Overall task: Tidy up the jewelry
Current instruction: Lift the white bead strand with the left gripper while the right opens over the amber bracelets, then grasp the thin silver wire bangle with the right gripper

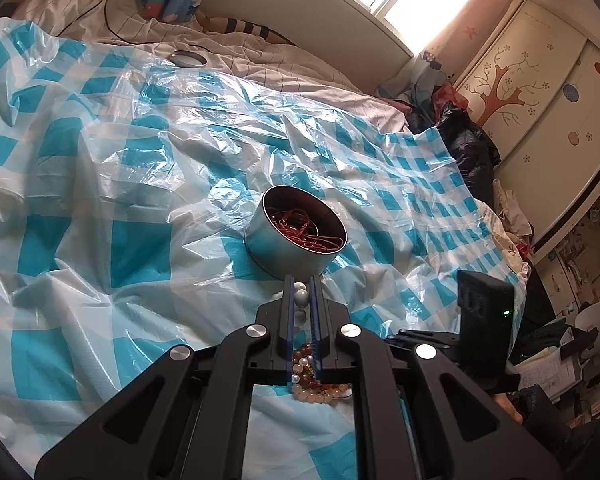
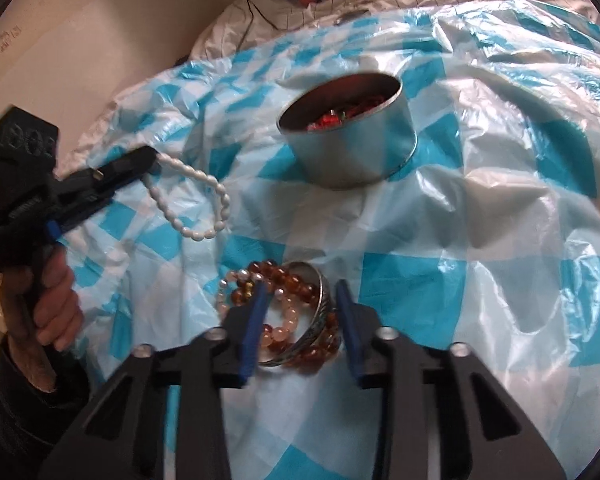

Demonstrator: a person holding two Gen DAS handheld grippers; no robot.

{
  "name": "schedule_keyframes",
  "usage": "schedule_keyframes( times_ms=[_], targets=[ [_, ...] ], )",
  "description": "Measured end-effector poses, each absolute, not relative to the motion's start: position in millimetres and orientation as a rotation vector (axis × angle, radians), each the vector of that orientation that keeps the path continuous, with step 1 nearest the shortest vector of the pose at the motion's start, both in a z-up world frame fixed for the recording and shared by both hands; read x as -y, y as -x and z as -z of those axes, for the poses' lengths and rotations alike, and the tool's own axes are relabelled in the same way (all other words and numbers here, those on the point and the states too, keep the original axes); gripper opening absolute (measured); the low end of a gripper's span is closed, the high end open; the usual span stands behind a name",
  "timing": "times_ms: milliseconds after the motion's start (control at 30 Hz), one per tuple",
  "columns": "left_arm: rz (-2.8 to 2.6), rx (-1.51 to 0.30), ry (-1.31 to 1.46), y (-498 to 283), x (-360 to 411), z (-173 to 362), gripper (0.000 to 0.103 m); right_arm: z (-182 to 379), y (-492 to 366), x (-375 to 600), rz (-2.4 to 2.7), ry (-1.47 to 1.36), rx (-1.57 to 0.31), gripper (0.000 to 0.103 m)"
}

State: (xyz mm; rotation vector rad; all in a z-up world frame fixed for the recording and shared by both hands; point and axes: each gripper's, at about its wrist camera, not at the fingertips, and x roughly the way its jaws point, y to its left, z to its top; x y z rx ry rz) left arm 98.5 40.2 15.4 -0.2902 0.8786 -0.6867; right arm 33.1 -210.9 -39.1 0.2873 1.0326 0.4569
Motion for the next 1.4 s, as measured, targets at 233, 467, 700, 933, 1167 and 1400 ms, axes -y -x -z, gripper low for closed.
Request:
schedule_keyframes(
  times_ms=[233,467,700,933,1167,1400],
  targets=[
    [0.685,-0.88,0.29,-99,-40,-15,0.006,40,-34,207,-0.447,-0.286,-1.023,0.014],
    [0.68,-0.884,0.292,-99,-40,-15,0.006,8,-21,218,-0.541,-0.35,-0.858,0.01],
    [0.672,-0.887,0.295,-100,-40,-13,0.006,-27,-6,230,-0.63,-0.371,-0.701,0.004],
    [0.674,-0.887,0.295,-100,-40,-14,0.006,4,-19,222,-0.583,-0.324,-0.926,0.008],
    [0.676,-0.889,0.295,-100,-38,-12,0.006,11,-4,175,-0.648,-0.077,-0.945,0.03],
    [0.675,-0.886,0.3,-99,-39,-13,0.006,30,-7,146,-0.605,0.106,-0.968,0.029]
  ],
)
